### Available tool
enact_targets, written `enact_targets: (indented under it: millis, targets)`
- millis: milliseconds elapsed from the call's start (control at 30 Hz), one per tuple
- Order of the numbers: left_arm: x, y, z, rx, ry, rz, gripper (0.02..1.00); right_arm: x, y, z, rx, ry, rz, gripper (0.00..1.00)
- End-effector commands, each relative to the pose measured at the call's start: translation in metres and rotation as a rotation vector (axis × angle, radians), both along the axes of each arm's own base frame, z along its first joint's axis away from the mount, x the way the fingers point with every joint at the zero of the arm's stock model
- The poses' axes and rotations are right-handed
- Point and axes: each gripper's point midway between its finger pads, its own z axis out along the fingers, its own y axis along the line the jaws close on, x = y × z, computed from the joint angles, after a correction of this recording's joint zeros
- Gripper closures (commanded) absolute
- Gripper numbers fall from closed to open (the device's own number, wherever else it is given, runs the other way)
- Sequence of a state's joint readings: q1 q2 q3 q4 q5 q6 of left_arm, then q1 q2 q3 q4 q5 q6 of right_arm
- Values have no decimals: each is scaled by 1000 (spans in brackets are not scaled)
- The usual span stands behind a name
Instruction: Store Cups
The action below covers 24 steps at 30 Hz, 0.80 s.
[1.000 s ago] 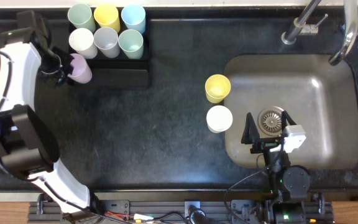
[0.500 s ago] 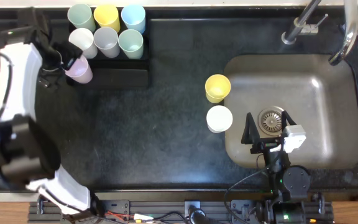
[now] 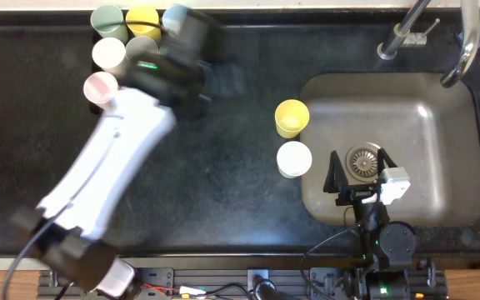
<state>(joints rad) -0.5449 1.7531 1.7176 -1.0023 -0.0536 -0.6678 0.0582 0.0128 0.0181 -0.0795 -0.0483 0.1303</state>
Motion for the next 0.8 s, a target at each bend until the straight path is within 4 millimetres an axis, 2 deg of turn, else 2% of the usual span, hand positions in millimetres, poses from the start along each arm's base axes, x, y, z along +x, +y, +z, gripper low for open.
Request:
enact_targets:
  millis: [33, 167, 567, 800]
  targets:
    - [-20, -56, -40, 43, 62, -84, 18, 0, -1, -3, 5, -1, -4, 3]
    - [-27, -82, -63, 6, 119, -143, 18, 0, -1, -3, 5, -1, -4, 5]
    - [-32, -97, -104, -11, 226, -177, 18, 0, -1, -3, 5, -1, -4, 3]
    - [-29, -96, -114, 4, 237, -170, 18, 0, -1, -3, 5, -1, -4, 3]
